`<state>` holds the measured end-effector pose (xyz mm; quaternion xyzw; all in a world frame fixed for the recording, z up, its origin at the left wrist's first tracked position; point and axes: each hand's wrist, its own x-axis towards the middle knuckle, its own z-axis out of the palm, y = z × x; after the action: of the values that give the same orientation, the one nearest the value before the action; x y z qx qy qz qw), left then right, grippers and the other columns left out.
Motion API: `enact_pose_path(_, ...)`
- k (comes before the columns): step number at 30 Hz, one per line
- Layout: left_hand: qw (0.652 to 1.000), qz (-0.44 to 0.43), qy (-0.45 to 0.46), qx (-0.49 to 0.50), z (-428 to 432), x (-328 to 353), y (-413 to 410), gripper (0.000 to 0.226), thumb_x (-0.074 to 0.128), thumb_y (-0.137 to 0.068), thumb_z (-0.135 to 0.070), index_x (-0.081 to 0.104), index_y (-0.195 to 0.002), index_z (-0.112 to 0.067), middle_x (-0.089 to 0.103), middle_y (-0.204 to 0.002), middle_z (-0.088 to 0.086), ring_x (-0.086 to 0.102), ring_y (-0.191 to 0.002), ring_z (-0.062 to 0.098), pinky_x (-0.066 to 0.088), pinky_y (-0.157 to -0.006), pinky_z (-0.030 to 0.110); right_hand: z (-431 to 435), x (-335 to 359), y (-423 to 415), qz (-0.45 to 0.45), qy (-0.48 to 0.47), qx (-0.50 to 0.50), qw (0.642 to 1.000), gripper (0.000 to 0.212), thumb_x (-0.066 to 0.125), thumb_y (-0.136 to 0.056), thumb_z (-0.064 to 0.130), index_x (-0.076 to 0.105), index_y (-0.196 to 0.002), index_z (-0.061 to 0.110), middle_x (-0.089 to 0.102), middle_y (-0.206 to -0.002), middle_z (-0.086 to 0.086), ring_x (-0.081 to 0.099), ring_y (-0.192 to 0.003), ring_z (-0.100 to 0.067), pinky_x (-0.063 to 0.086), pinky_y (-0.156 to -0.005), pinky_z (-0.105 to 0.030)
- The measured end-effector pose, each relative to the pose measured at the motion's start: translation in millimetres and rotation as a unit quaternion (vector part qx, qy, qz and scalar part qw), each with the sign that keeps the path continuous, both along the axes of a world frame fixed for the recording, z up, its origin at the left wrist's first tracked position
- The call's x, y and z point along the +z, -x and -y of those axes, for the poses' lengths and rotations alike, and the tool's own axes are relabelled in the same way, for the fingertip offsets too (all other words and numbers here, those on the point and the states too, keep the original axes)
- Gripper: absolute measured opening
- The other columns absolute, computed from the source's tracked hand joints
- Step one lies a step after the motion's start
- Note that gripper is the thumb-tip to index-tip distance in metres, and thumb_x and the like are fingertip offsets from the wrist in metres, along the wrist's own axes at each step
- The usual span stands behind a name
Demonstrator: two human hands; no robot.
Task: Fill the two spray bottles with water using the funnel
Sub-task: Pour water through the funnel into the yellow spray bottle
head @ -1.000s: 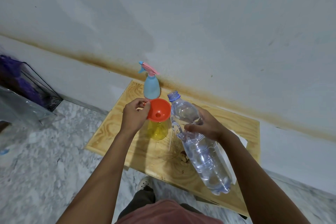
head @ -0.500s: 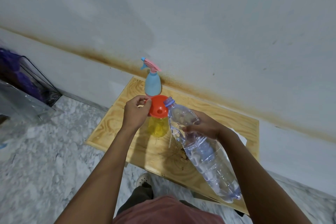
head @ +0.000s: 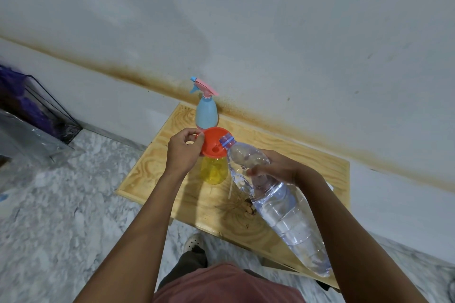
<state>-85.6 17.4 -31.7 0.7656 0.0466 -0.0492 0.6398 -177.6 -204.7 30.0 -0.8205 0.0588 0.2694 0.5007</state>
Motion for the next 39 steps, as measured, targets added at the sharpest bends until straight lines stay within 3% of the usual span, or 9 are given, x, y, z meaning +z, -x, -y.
enact_pose_path(4,1.000,-0.002,0.004,-0.001,0.1,0.3,0.1,0.012,0.067,-0.093,-0.020,0.071,-0.100,-0.011,0.065,-0.092,0.007,0.070,-0.077,0.018,0.061,-0.057,0.030,0.2,-2.9,-1.3,-0.004,0.011,0.002,1.000,0.051,0.072,-0.063,0.051,0.065,-0.107,0.026,0.072,-0.103,-0.022,0.066,-0.080,-0.039,0.055,-0.080,-0.059)
enact_pose_path(9,1.000,-0.002,0.011,0.000,-0.7,-0.1,0.5,0.013,0.067,-0.092,-0.020,0.072,-0.100,-0.011,0.067,-0.094,0.009,0.070,-0.074,0.017,0.059,-0.055,0.027,2.6,-2.3,-0.1,-0.002,0.026,-0.002,1.000,0.053,0.070,-0.058,0.058,0.065,-0.100,0.026,0.072,-0.087,-0.010,0.064,-0.074,-0.026,0.052,-0.073,-0.044)
enact_pose_path(13,1.000,-0.003,0.010,0.002,-0.9,0.0,0.8,0.013,0.067,-0.092,-0.020,0.072,-0.100,-0.011,0.067,-0.095,0.010,0.071,-0.077,0.018,0.060,-0.055,0.027,4.2,-1.3,1.1,0.004,0.027,0.006,1.000,0.046,0.069,-0.062,0.053,0.065,-0.100,0.027,0.072,-0.089,-0.008,0.064,-0.076,-0.026,0.051,-0.071,-0.040)
enact_pose_path(19,1.000,-0.005,0.005,0.002,-1.4,-0.4,0.3,0.013,0.068,-0.092,-0.021,0.071,-0.100,-0.012,0.067,-0.097,0.012,0.072,-0.083,0.023,0.061,-0.057,0.030,5.4,1.5,1.7,0.006,0.033,0.005,0.999,0.044,0.070,-0.061,0.051,0.066,-0.097,0.026,0.068,-0.076,0.003,0.059,-0.065,-0.021,0.047,-0.063,-0.033)
enact_pose_path(22,1.000,-0.004,0.001,0.002,-1.9,-0.7,0.8,0.013,0.068,-0.092,-0.021,0.071,-0.100,-0.011,0.068,-0.097,0.012,0.072,-0.084,0.024,0.061,-0.057,0.030,6.3,0.3,1.3,0.009,0.033,0.005,0.999,0.048,0.069,-0.057,0.057,0.066,-0.096,0.029,0.069,-0.078,0.001,0.060,-0.069,-0.022,0.050,-0.066,-0.040)
enact_pose_path(26,1.000,-0.004,0.004,0.000,-2.4,-1.0,1.3,0.012,0.068,-0.091,-0.021,0.071,-0.099,-0.012,0.067,-0.097,0.012,0.073,-0.083,0.025,0.061,-0.057,0.031,7.5,-0.3,1.9,0.012,0.039,0.016,0.999,0.045,0.068,-0.058,0.058,0.067,-0.094,0.032,0.073,-0.091,-0.007,0.065,-0.078,-0.026,0.054,-0.085,-0.057)
enact_pose_path(29,1.000,-0.004,0.006,0.001,-2.9,-1.4,1.1,0.012,0.069,-0.091,-0.021,0.071,-0.099,-0.012,0.067,-0.098,0.013,0.073,-0.082,0.026,0.062,-0.058,0.033,7.1,0.3,3.5,0.010,0.036,0.018,0.999,0.045,0.069,-0.058,0.057,0.066,-0.095,0.032,0.074,-0.095,-0.010,0.067,-0.079,-0.026,0.055,-0.086,-0.055)
enact_pose_path(34,1.000,-0.007,0.009,-0.001,-2.2,-0.4,1.5,0.013,0.068,-0.091,-0.020,0.071,-0.099,-0.010,0.067,-0.092,0.010,0.073,-0.077,0.025,0.062,-0.059,0.034,6.6,3.0,5.2,0.018,0.037,0.019,0.999,0.040,0.066,-0.055,0.060,0.066,-0.084,0.033,0.070,-0.083,0.004,0.063,-0.077,-0.021,0.052,-0.081,-0.042)
enact_pose_path(39,1.000,-0.006,0.005,0.000,-2.6,0.2,2.0,0.012,0.068,-0.091,-0.019,0.072,-0.099,-0.011,0.066,-0.096,0.012,0.072,-0.080,0.025,0.062,-0.058,0.033,8.6,0.4,4.1,0.013,0.029,0.016,0.999,0.039,0.069,-0.058,0.058,0.067,-0.088,0.034,0.072,-0.089,-0.002,0.065,-0.080,-0.023,0.053,-0.082,-0.046)
